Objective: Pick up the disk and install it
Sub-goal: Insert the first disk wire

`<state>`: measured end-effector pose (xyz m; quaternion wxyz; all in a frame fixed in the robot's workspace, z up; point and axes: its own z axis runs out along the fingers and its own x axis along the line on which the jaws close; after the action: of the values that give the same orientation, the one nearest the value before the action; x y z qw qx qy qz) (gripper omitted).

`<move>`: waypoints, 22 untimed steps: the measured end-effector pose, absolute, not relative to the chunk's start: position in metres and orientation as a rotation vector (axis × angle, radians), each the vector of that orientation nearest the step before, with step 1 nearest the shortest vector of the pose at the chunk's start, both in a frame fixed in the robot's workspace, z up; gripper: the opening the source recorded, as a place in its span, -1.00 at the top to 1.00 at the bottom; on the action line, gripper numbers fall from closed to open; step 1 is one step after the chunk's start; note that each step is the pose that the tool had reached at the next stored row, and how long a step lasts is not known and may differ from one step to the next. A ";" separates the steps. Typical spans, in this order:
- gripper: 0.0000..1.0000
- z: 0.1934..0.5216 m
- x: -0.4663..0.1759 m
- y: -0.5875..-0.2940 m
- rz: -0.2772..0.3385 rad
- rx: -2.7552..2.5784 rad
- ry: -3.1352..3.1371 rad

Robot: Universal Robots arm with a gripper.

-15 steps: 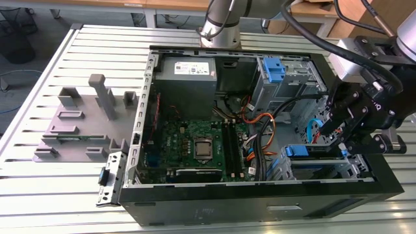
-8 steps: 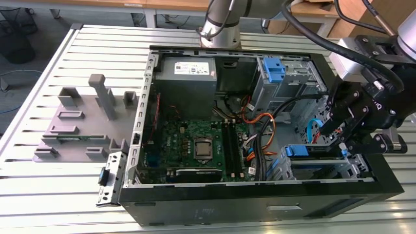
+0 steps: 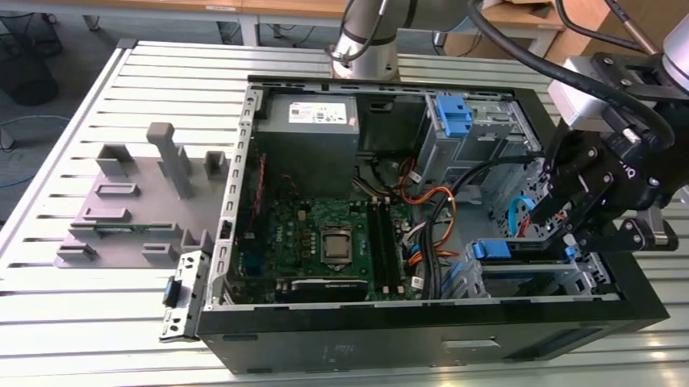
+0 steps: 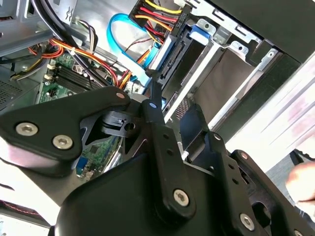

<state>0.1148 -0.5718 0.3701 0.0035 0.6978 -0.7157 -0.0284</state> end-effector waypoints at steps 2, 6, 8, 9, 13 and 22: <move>0.15 0.373 0.115 -0.572 -0.089 2.187 -2.244; 0.15 0.374 0.115 -0.571 -0.090 2.188 -2.244; 0.15 0.374 0.115 -0.570 -0.091 2.188 -2.244; 0.15 0.374 0.115 -0.569 -0.092 2.189 -2.245; 0.15 0.374 0.115 -0.565 -0.095 2.190 -2.246; 0.15 0.369 0.115 -0.562 -0.104 2.194 -2.250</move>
<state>0.1151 -0.5617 0.3686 -0.0013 0.6978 -0.7155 -0.0331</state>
